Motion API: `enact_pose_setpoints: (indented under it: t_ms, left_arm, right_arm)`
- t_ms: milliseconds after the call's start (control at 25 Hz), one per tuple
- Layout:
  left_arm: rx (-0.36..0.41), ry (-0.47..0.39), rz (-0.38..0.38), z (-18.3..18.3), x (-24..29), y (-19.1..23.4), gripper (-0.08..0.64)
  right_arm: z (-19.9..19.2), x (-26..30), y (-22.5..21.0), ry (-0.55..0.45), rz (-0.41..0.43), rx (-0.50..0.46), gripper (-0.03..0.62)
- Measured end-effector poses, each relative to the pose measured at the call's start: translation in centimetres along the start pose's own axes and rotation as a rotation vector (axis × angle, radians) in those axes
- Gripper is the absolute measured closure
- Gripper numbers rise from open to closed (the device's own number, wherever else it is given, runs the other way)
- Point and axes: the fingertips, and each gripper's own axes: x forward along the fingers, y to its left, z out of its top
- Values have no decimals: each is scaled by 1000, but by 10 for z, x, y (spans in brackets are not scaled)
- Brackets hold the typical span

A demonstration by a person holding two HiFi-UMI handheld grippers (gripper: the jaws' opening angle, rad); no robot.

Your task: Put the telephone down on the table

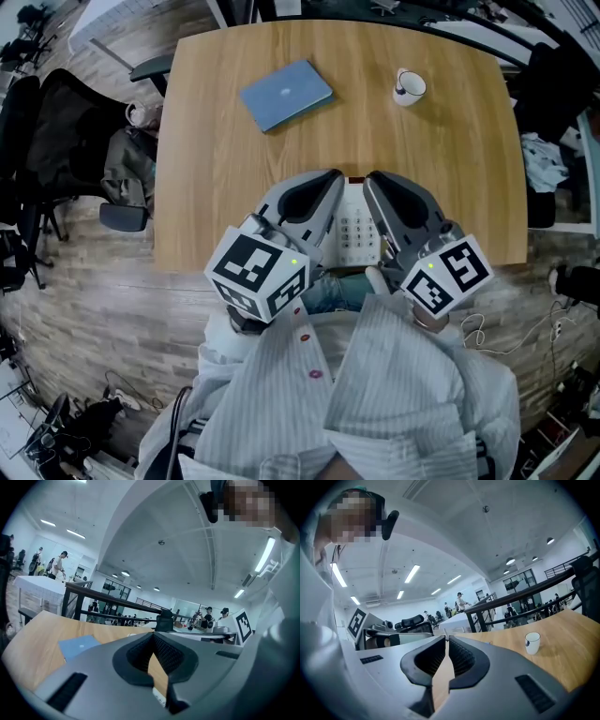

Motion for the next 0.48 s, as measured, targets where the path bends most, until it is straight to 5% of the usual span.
enact_pose_setpoints:
  t_ms: [480]
  left_arm:
    - [4, -6, -24, 2, -1, -4, 551]
  right_arm:
    - [0, 4, 7, 12, 17, -28, 554]
